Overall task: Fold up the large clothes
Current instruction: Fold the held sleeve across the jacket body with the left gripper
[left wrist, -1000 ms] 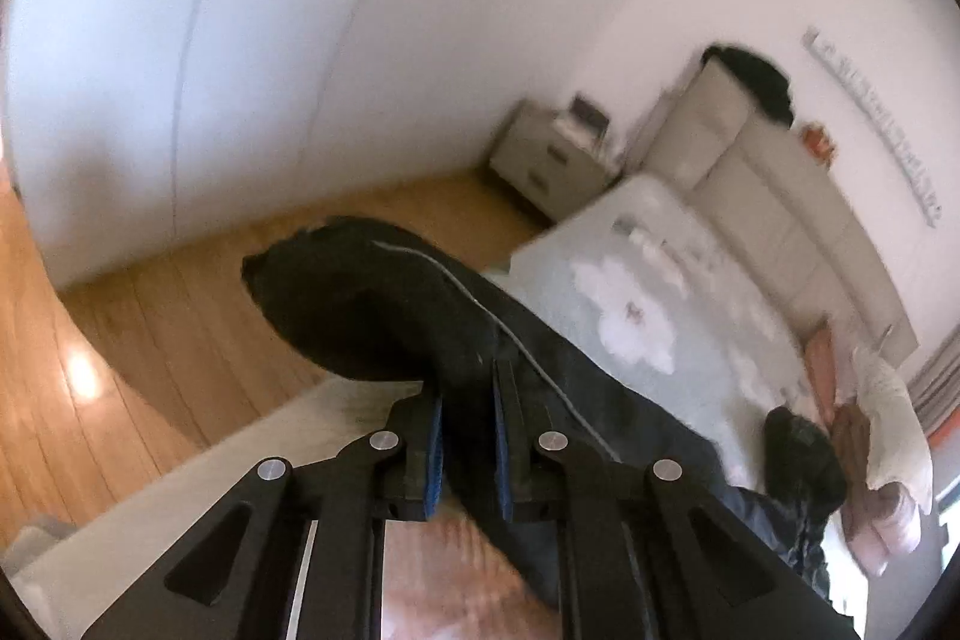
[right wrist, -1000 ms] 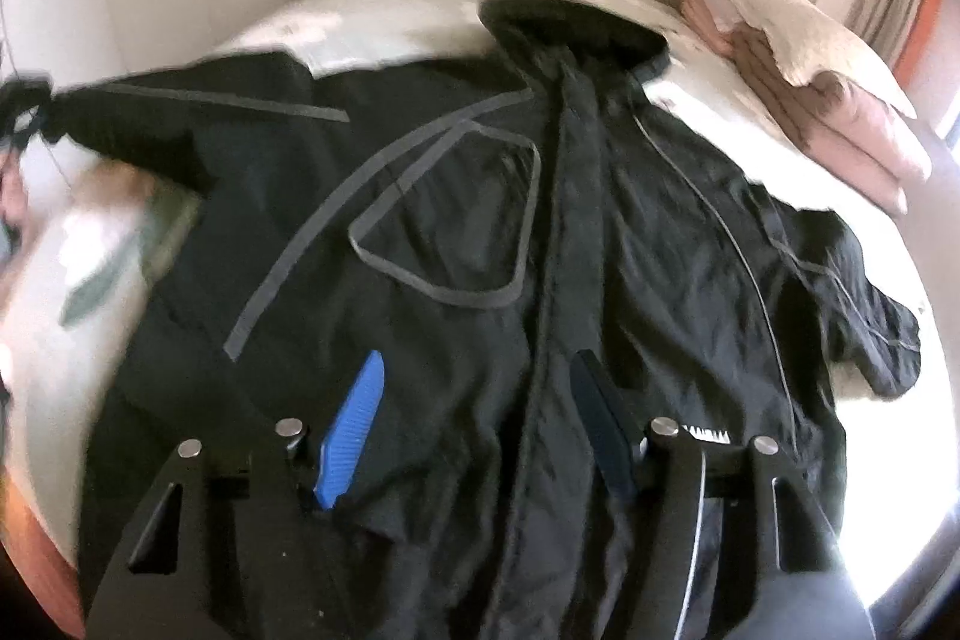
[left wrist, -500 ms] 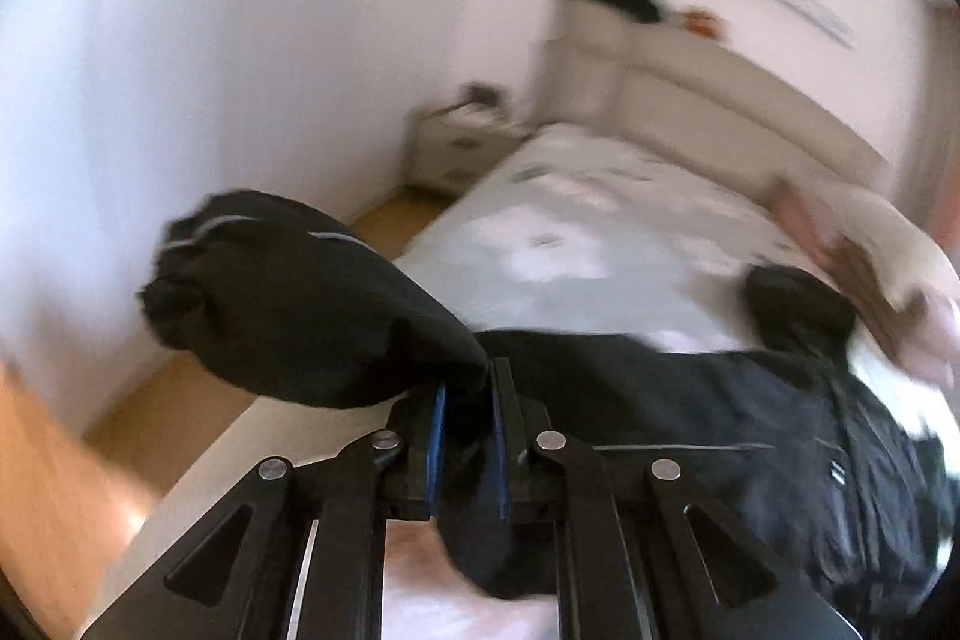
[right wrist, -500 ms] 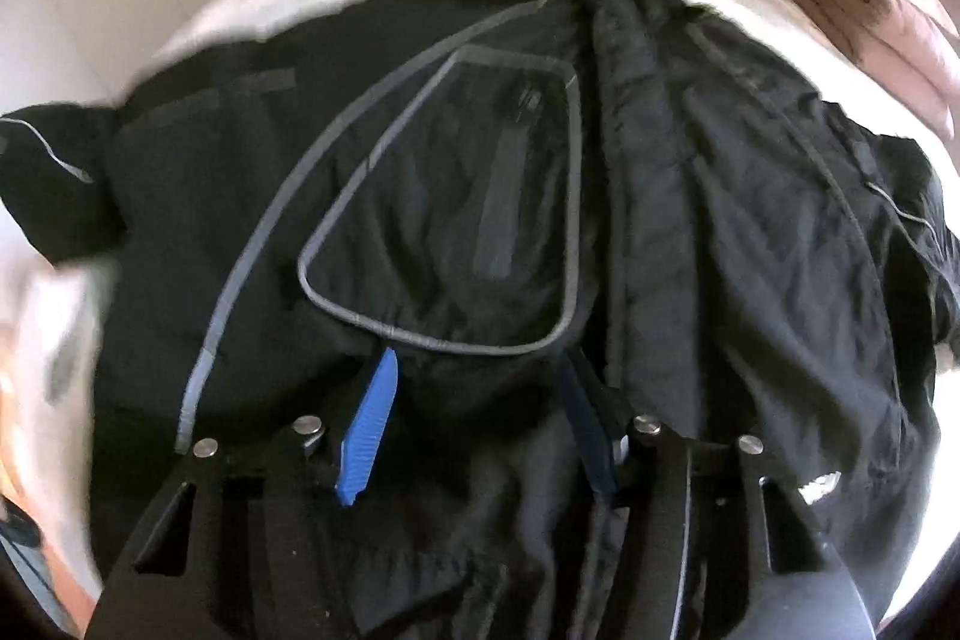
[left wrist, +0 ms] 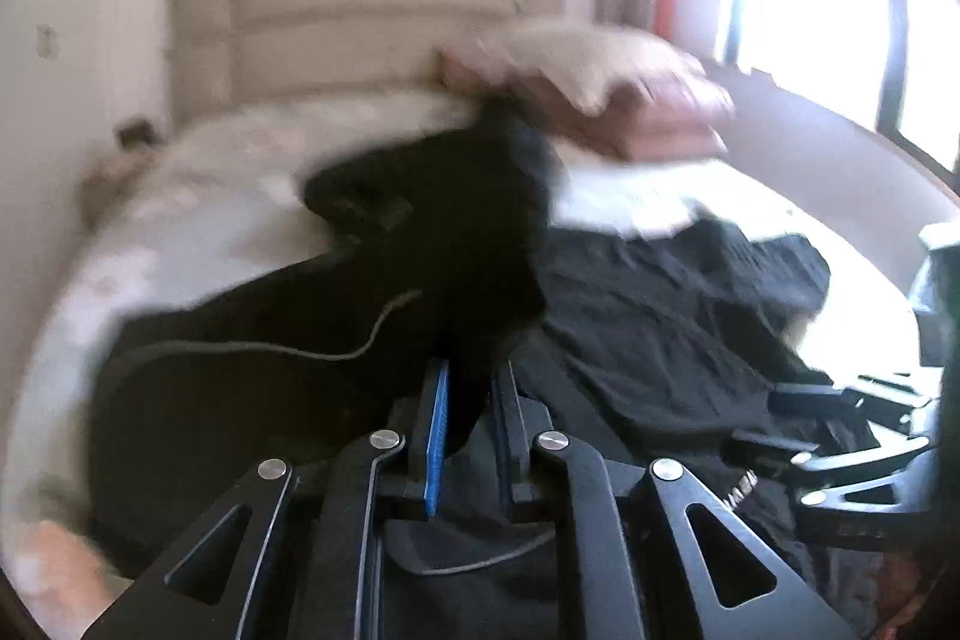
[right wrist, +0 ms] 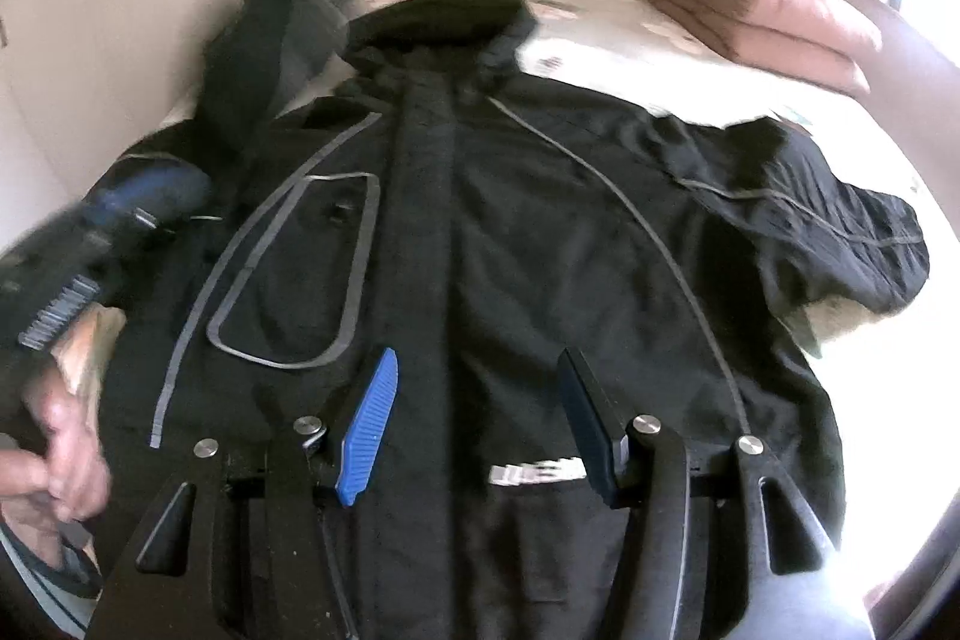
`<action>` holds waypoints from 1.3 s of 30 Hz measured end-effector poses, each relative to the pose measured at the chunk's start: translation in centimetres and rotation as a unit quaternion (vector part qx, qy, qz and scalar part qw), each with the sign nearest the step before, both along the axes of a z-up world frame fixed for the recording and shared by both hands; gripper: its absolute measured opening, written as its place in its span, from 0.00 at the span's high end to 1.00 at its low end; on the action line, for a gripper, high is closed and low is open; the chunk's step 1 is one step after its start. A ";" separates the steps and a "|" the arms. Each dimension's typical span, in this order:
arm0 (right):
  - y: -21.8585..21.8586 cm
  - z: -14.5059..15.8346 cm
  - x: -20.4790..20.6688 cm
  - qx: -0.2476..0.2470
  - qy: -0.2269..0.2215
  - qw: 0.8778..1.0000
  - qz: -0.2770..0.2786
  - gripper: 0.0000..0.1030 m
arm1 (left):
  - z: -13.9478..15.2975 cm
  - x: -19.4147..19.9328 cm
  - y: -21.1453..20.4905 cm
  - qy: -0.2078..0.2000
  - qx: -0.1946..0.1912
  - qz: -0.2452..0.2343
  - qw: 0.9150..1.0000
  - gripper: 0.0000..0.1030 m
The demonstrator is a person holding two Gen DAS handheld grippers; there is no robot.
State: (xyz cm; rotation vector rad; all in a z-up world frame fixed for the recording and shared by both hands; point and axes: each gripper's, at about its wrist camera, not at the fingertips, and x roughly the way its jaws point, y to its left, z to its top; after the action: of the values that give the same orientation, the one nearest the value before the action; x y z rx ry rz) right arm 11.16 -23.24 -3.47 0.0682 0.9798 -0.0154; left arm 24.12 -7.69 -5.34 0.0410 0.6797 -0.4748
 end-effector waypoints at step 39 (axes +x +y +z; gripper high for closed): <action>-12.7 4.7 10.5 0.056 -0.091 0.991 -0.077 0.64 | -1.8 3.0 8.8 0.131 -0.108 0.081 0.982 0.38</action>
State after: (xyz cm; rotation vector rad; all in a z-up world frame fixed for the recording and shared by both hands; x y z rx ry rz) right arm 21.71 -35.97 1.28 0.2441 0.7899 -0.0942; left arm 27.10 1.14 -7.09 -0.2835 0.8792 -0.3981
